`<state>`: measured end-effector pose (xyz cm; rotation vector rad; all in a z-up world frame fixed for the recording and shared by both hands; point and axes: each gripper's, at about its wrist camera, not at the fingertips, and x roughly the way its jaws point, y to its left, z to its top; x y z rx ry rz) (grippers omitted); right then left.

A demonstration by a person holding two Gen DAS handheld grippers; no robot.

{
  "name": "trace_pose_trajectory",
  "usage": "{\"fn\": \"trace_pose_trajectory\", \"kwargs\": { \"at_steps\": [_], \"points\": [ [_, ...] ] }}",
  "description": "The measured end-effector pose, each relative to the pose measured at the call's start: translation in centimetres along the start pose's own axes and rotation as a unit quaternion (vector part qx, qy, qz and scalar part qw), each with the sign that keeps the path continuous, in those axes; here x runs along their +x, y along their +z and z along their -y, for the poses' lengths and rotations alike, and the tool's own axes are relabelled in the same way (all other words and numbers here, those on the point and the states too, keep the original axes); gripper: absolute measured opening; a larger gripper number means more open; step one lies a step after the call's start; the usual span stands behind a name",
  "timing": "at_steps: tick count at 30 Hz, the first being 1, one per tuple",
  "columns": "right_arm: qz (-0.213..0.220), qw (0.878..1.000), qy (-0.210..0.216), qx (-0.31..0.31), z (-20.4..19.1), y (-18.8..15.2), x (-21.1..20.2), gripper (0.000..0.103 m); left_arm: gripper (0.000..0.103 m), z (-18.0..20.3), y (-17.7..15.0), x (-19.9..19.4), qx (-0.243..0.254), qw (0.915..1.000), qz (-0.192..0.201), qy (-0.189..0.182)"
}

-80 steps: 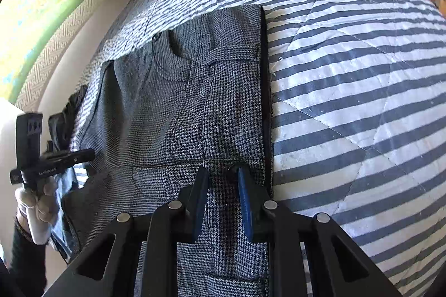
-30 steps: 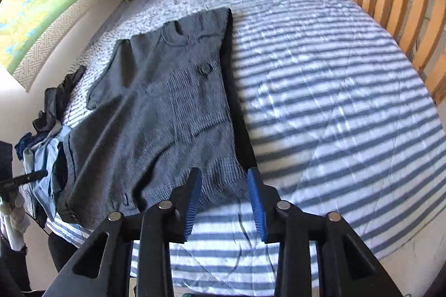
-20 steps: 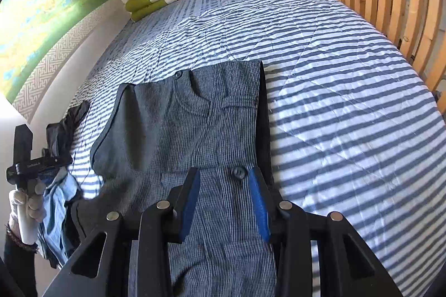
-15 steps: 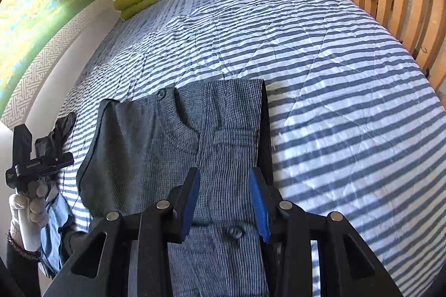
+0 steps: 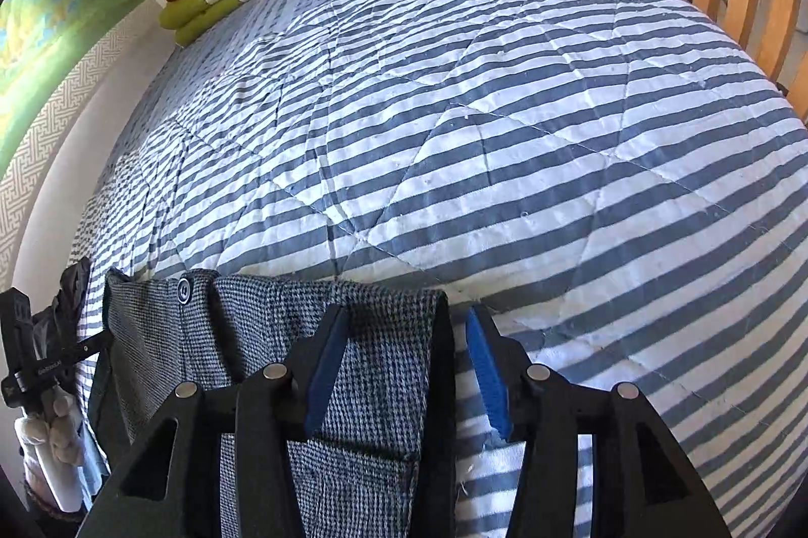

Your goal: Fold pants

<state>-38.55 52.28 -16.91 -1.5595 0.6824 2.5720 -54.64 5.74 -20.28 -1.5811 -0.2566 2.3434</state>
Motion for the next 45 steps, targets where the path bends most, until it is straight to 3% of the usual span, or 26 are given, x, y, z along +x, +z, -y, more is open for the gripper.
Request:
{"fn": "trace_pose_trajectory", "kwargs": {
  "at_steps": [3, 6, 8, 10, 11, 12, 13, 14, 15, 19, 23, 29, 35, 38, 40, 43, 45],
  "points": [
    [-0.001, 1.000, 0.020, -0.003, 0.1, 0.6, 0.9, 0.063, 0.083, -0.1, 2.3, -0.3, -0.021, 0.9990, 0.040, -0.006],
    [0.000, 0.999, 0.036, -0.008, -0.1, 0.9, 1.5, 0.066, 0.086, 0.0, 4.2, 2.1, -0.028, 0.9986, 0.005, -0.044],
    [-0.004, 0.999, 0.033, -0.011, -0.1, 1.1, 2.2, 0.067, 0.086, 0.5, 4.7, 3.7, -0.017, 0.9997, -0.003, -0.019],
    [0.000, 0.999, 0.043, -0.011, -0.1, 1.2, 2.4, 0.069, 0.079, 0.8, 4.6, 4.9, -0.009, 0.9998, -0.006, -0.018],
    [0.002, 0.999, 0.053, -0.011, 0.0, 1.3, 2.5, 0.069, 0.056, 0.8, 4.5, 5.6, -0.013, 0.9994, -0.012, -0.030],
    [0.001, 0.998, 0.056, -0.007, 0.0, 1.4, 2.6, 0.066, 0.043, 0.8, 4.2, 6.1, -0.018, 0.9990, -0.023, -0.034],
    [0.005, 0.998, 0.058, -0.002, 0.0, 1.4, 2.5, 0.058, 0.042, 0.9, 4.1, 6.3, -0.018, 0.9992, -0.019, -0.029],
    [0.002, 0.998, 0.059, -0.001, 0.0, 1.5, 2.5, 0.032, 0.037, 1.1, 4.0, 6.1, -0.012, 0.9995, -0.014, -0.026],
    [-0.006, 0.998, 0.068, 0.001, -0.1, 1.5, 2.5, 0.017, 0.033, 1.2, 3.9, 5.7, -0.009, 0.9996, -0.009, -0.027],
    [0.020, 0.997, 0.070, -0.010, -1.5, 1.6, -0.2, 0.013, 0.029, 0.9, 3.9, 1.4, -0.028, 0.9969, 0.020, -0.071],
    [0.064, 0.993, 0.096, -0.005, -2.7, 1.5, -5.9, 0.009, 0.028, 2.2, 2.4, -6.0, 0.008, 0.9935, 0.070, -0.089],
    [0.123, 0.983, 0.132, -0.019, -3.7, -2.3, -16.2, 0.009, 0.026, 2.7, -5.2, -17.2, 0.033, 0.9843, 0.127, -0.118],
    [0.143, 0.980, 0.132, -0.052, -3.6, -11.0, -24.7, 0.005, 0.023, 2.6, -18.0, -25.7, 0.050, 0.9813, 0.139, -0.123],
    [0.133, 0.982, 0.119, -0.058, -2.4, -16.5, -26.5, 0.000, 0.022, 2.4, -26.4, -27.4, 0.049, 0.9834, 0.110, -0.136],
    [0.115, 0.986, 0.101, -0.063, -1.4, -20.1, -26.5, 0.000, 0.026, 2.5, -32.2, -25.8, 0.066, 0.9853, 0.045, -0.151],
    [0.053, 0.992, 0.096, -0.070, -0.1, -24.5, -24.8, 0.000, 0.031, 1.5, -39.3, -22.6, 0.056, 0.9896, -0.056, -0.120],
    [0.032, 0.996, 0.054, -0.069, 0.6, -26.7, -23.6, 0.008, 0.031, 0.1, -41.8, -22.0, 0.035, 0.9915, -0.061, -0.109]
  ]
}}
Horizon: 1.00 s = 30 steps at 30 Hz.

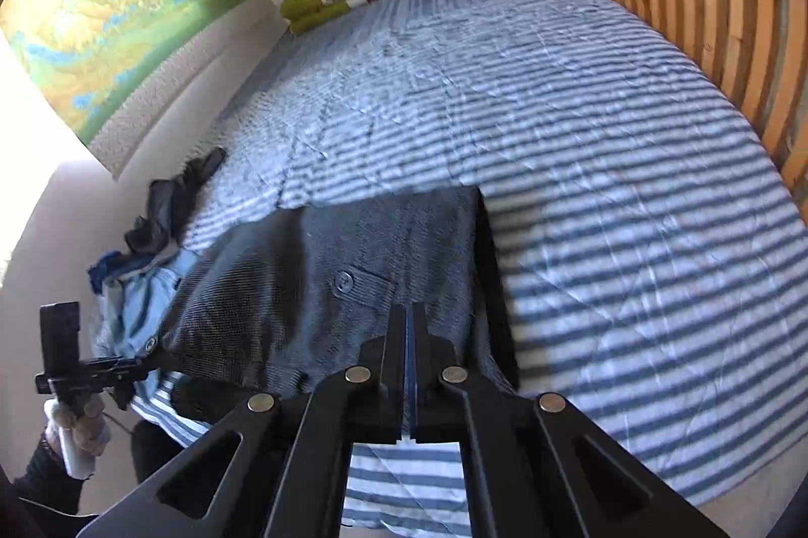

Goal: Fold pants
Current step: 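Lower the folded trousers onto the bed and open both grippers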

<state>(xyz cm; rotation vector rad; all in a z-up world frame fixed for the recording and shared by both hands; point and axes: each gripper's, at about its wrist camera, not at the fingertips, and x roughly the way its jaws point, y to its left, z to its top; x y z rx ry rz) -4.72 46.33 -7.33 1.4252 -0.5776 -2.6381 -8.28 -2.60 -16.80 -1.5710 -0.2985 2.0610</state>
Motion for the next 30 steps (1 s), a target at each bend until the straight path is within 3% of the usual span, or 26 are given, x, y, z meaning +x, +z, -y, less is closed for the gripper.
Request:
{"fn": "trace_pose_trajectory", "kwargs": {
  "at_steps": [1, 3, 5, 9, 12, 17, 20, 22, 24, 26, 30],
  "points": [
    [-0.008, 1.000, -0.007, 0.003, 0.3, -0.8, 0.5, 0.009, 0.031, -0.6, -0.6, -0.2, -0.012, 0.9999, 0.005, 0.004],
    [-0.016, 1.000, -0.001, 0.022, 1.4, -1.8, 1.3, 0.033, 0.037, -2.0, -0.8, -0.6, -0.045, 0.9986, 0.018, -0.018],
    [-0.025, 0.998, 0.000, 0.050, 2.4, -2.3, 2.1, 0.039, 0.041, -2.5, -0.3, -1.0, -0.058, 0.9977, 0.033, -0.016],
    [-0.058, 0.991, 0.036, 0.118, 3.4, -2.5, 4.2, 0.039, 0.045, -0.9, -0.2, -1.0, -0.010, 0.9990, 0.038, 0.022],
    [-0.069, 0.990, 0.013, 0.120, 2.6, -2.5, 5.5, 0.041, 0.056, 1.1, -0.6, -0.6, 0.038, 0.9983, 0.024, 0.037],
    [-0.101, 0.987, -0.016, 0.127, 1.8, -2.6, 8.4, 0.046, 0.057, 3.5, 0.1, 2.1, 0.094, 0.9913, -0.002, 0.092],
    [-0.104, 0.984, -0.017, 0.142, 1.7, -2.6, 9.2, 0.046, 0.057, 3.4, 0.9, 3.0, 0.090, 0.9904, -0.004, 0.105],
    [-0.097, 0.982, -0.012, 0.158, 2.0, -2.6, 9.0, 0.044, 0.053, 3.6, 1.0, 3.1, 0.099, 0.9883, 0.005, 0.116],
    [-0.091, 0.981, -0.015, 0.171, 2.4, -2.4, 8.6, 0.019, 0.034, 3.8, 1.1, 3.0, 0.108, 0.9859, 0.004, 0.128],
    [-0.086, 0.981, -0.016, 0.171, 2.6, -2.1, 7.9, 0.009, 0.021, 3.8, 1.3, 3.0, 0.113, 0.9836, 0.002, 0.141],
    [-0.067, 0.985, -0.013, 0.156, 1.7, -1.3, 6.5, 0.006, 0.016, 3.5, 2.2, 2.7, 0.114, 0.9816, 0.006, 0.153]
  ]
}}
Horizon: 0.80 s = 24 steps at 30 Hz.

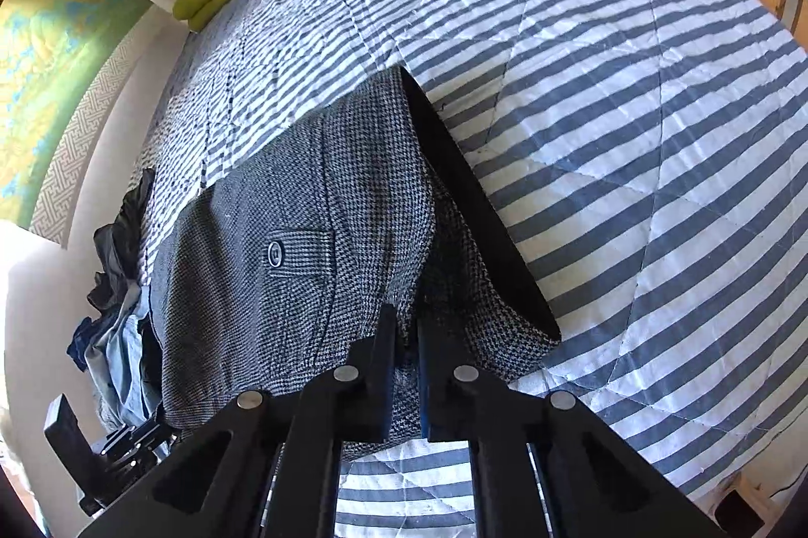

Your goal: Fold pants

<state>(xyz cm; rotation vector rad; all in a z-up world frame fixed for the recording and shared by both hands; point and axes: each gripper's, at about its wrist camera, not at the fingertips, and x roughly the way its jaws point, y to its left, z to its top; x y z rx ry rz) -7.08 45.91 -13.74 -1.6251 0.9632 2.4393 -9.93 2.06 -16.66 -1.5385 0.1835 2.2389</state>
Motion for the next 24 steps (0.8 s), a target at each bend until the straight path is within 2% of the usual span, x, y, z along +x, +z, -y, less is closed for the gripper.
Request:
{"fn": "trace_pose_trajectory", "kwargs": {
  "at_steps": [3, 4, 5, 7, 11, 14, 17, 18, 20, 22, 23, 24],
  "points": [
    [0.010, 1.000, 0.000, -0.019, -1.6, 0.6, -1.1, 0.006, 0.013, -0.4, 1.2, -1.0, 0.007, 0.9997, 0.016, 0.015],
    [0.014, 1.000, 0.003, -0.023, -2.1, 0.9, -1.5, 0.006, 0.009, -0.8, 1.8, -1.2, 0.010, 0.9994, 0.024, 0.024],
    [0.018, 0.999, 0.007, -0.026, -2.6, 1.2, -2.0, 0.006, 0.000, -0.7, 2.2, -1.8, 0.013, 0.9986, 0.032, 0.040],
    [0.031, 0.999, 0.012, -0.031, -3.6, 1.8, -3.2, 0.006, 0.000, -1.0, 2.8, -3.5, 0.012, 0.9971, 0.051, 0.054],
    [0.052, 0.997, 0.026, -0.043, -4.8, 2.5, -5.9, 0.006, 0.000, -1.6, 2.7, -6.7, 0.000, 0.9968, 0.078, 0.016],
    [0.052, 0.997, 0.023, -0.043, -4.0, 2.4, -6.9, 0.006, 0.001, -0.4, 1.7, -6.6, 0.024, 0.9975, 0.065, -0.012],
    [0.038, 0.999, 0.008, -0.025, -2.0, 2.1, -5.9, 0.006, 0.021, 1.1, 0.8, -4.0, 0.049, 0.9983, 0.028, -0.008],
    [0.029, 0.999, 0.010, -0.014, -1.2, 2.0, -5.2, 0.006, 0.024, 1.7, 0.8, -3.0, 0.049, 0.9986, 0.019, -0.002],
    [0.015, 1.000, 0.013, 0.000, -0.3, 1.7, -4.0, 0.006, 0.024, 2.6, 0.9, -1.2, 0.046, 0.9989, 0.000, -0.012],
    [0.009, 1.000, 0.006, 0.001, 0.0, 1.6, -3.2, 0.006, 0.026, 4.5, 1.1, 0.0, 0.075, 0.9972, 0.000, 0.002],
    [0.006, 1.000, 0.005, 0.002, 0.0, 1.6, -3.0, 0.006, 0.035, 5.8, 1.2, 0.5, 0.098, 0.9951, -0.001, 0.010],
    [0.005, 1.000, 0.007, 0.004, 0.0, 1.6, -2.9, 0.006, 0.051, 7.2, 1.1, 1.1, 0.130, 0.9912, -0.002, 0.025]
  ]
}}
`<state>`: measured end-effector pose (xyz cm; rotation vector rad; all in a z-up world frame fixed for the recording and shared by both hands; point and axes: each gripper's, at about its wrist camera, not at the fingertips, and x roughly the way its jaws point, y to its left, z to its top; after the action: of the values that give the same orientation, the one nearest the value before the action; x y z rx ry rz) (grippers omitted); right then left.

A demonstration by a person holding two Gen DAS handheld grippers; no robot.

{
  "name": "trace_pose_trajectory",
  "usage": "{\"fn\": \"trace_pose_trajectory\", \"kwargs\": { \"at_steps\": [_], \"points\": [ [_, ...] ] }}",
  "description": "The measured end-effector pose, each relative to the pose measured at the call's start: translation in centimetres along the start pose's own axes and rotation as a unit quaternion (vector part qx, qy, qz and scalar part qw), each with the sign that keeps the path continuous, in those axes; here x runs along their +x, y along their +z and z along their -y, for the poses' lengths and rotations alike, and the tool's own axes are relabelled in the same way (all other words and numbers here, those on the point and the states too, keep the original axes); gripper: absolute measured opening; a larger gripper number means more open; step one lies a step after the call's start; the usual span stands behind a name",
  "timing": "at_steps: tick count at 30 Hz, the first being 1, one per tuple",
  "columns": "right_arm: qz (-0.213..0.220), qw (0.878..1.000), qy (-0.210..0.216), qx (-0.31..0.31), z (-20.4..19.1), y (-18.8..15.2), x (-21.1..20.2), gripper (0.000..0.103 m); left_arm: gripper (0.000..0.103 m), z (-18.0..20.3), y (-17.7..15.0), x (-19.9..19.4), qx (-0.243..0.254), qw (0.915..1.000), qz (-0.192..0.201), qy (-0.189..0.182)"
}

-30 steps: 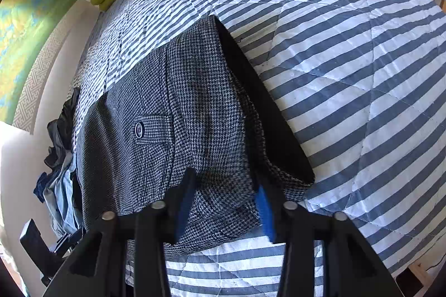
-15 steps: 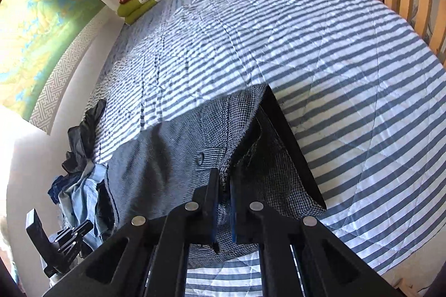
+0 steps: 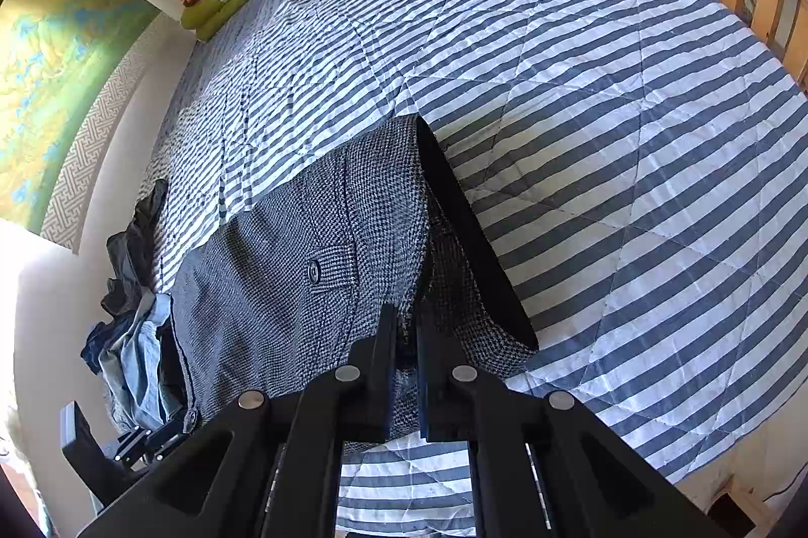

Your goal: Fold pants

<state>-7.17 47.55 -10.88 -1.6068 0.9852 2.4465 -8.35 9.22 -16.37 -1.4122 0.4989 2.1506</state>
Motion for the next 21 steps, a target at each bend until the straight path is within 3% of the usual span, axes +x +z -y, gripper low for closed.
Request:
{"fn": "trace_pose_trajectory", "kwargs": {
  "at_steps": [3, 5, 7, 11, 14, 16, 18, 21],
  "points": [
    [0.008, 1.000, 0.010, -0.001, -0.7, 0.7, -0.7, 0.006, 0.058, 2.9, 0.5, 2.4, 0.069, 0.9944, -0.010, 0.079],
    [0.019, 1.000, 0.012, -0.009, -1.6, 1.2, -1.5, 0.006, 0.059, 2.5, 0.9, 4.2, 0.060, 0.9921, -0.031, 0.106],
    [0.027, 0.999, 0.010, -0.019, -2.4, 1.6, -2.2, 0.006, 0.060, 0.9, 1.3, 5.0, 0.013, 0.9936, -0.037, 0.106],
    [0.034, 0.999, 0.013, -0.028, -3.5, 2.2, -3.0, 0.006, 0.059, -3.1, 2.0, 3.9, -0.080, 0.9949, -0.023, 0.056],
    [0.032, 0.999, 0.004, -0.031, -3.8, 2.5, -2.7, 0.006, 0.049, -4.4, 3.1, 2.3, -0.094, 0.9952, -0.008, 0.028],
    [0.029, 0.999, 0.009, -0.027, -3.9, 2.7, -2.4, 0.006, 0.051, -4.9, 3.9, 1.4, -0.101, 0.9946, 0.000, 0.025],
    [0.027, 0.999, 0.013, -0.026, -4.1, 2.6, -2.2, 0.006, 0.061, -4.7, 4.5, 1.4, -0.097, 0.9949, -0.009, 0.024],
    [0.022, 0.999, 0.014, -0.031, -4.6, 2.4, -1.9, 0.006, 0.063, -3.1, 4.6, 2.4, -0.061, 0.9971, -0.034, 0.032]
  ]
}}
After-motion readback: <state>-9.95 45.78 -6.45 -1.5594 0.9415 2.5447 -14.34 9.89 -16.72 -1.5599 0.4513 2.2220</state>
